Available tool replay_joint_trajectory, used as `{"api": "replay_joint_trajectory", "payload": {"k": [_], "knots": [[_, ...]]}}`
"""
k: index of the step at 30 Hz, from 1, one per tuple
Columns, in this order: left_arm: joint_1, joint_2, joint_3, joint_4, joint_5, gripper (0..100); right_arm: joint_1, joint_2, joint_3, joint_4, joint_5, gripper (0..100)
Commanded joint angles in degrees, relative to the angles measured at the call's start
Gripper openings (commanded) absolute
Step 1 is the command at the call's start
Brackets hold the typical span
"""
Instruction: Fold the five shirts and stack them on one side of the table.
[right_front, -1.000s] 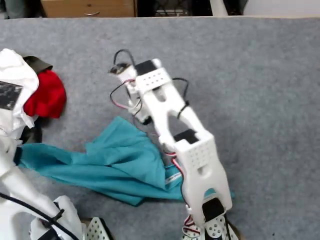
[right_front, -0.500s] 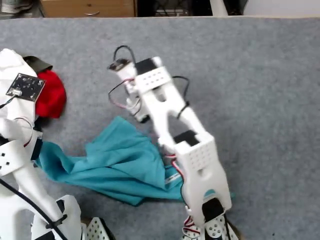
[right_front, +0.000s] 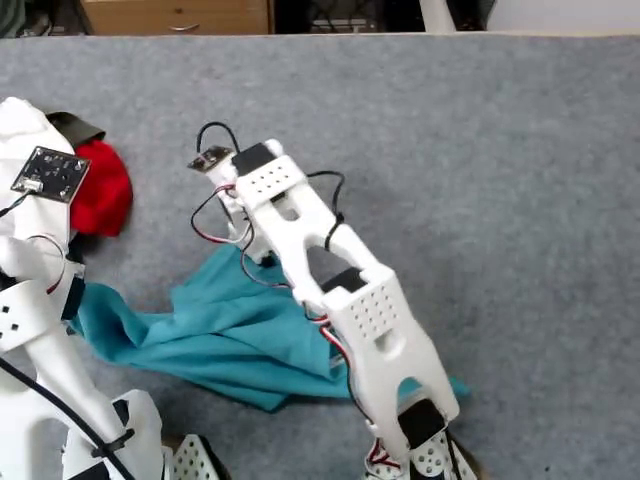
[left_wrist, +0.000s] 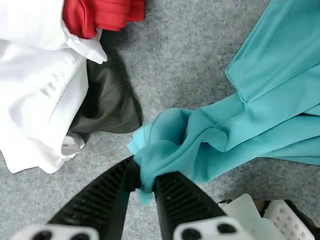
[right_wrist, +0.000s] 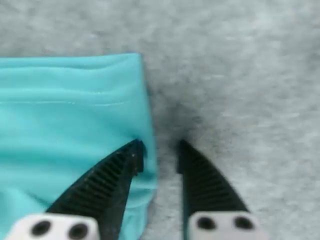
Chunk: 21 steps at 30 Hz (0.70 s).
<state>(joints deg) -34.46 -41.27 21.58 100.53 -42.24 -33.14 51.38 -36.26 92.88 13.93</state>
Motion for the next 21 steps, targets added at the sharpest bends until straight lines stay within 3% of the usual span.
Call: {"api": "replay_joint_trajectory", "payload": {"k": [1, 4, 9, 14, 21], "knots": [[0.2, -1.0, -0.8, 0.4, 0.6, 3, 1.7, 0.8, -1.2, 1.7, 0.3, 1.1], [0.6, -1.0, -0.9, 0.4, 0.9, 3, 5.0, -0.9, -4.4, 4.0, 0.5, 1.3], [1.1, -0.3, -2.8, 0.3, 7.6, 3, 10.8, -5.8, -10.4, 6.6, 0.5, 1.3], [7.5, -0.8, -3.1, 0.3, 13.1, 3, 16.6, -9.2, -11.9, 6.3, 0.5, 1.3], [11.7, -0.4, -2.7, 0.3, 16.9, 3, 16.1, -7.2, -12.8, 5.7, 2.6, 1.5]]}}
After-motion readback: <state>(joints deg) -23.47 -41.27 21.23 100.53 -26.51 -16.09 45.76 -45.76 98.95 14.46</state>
